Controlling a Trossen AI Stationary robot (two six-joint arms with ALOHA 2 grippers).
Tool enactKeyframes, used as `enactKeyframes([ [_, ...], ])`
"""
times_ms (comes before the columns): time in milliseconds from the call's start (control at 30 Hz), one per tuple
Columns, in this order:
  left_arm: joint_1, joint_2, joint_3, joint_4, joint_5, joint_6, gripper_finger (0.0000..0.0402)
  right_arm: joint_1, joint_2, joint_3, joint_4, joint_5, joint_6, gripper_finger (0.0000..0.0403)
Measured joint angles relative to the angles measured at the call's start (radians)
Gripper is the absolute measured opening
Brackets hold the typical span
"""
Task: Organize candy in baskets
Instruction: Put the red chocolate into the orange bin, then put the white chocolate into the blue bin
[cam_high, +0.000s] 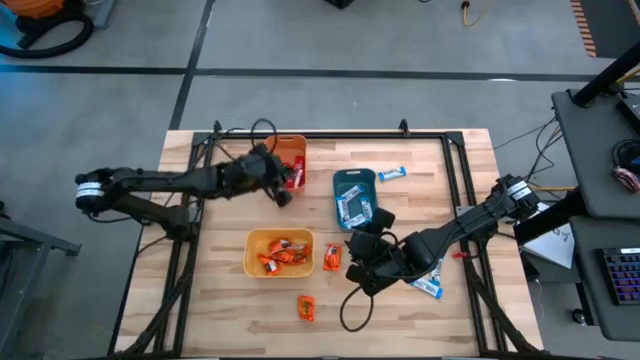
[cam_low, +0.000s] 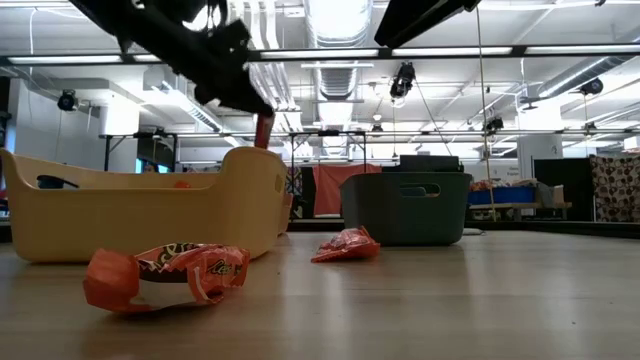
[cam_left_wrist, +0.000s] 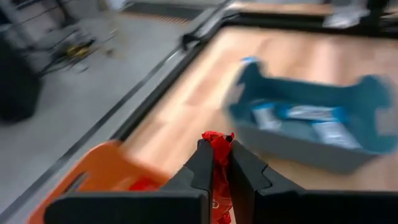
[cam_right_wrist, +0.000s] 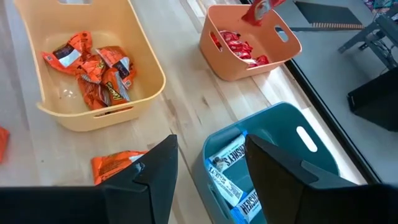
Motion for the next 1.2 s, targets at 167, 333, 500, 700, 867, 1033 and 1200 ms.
enactKeyframes([
  [167, 0.148, 0.017, 0.000, -0.034, 0.024, 0.005, 0.0006, 0.000, 0.000, 0.000, 0.000, 0.000, 0.000, 0.0179],
  [333, 0.250, 0.064, 0.000, -0.030, 0.074, -0.002, 0.0007, 0.000, 0.000, 0.000, 0.001, 0.000, 0.004, 0.0180],
  [500, 0.295, 0.126, 0.000, -0.027, 0.061, -0.005, 0.0022, -0.005, 0.000, -0.001, 0.000, -0.009, 0.018, 0.0186],
  [700, 0.295, 0.181, 0.000, -0.012, 0.062, -0.012, 0.0050, -0.023, 0.000, -0.001, -0.006, -0.067, 0.026, 0.0187],
  [867, 0.295, 0.194, 0.000, -0.009, 0.062, -0.019, 0.0066, -0.035, 0.001, -0.001, -0.017, -0.076, 0.028, 0.0187],
  [1033, 0.295, 0.188, 0.000, -0.009, 0.062, -0.031, 0.0088, -0.061, 0.001, -0.001, -0.034, -0.131, 0.045, 0.0187],
  [1200, 0.295, 0.175, -0.001, -0.016, 0.062, -0.031, 0.0110, -0.098, -0.007, -0.001, -0.097, -0.136, 0.065, 0.0187],
])
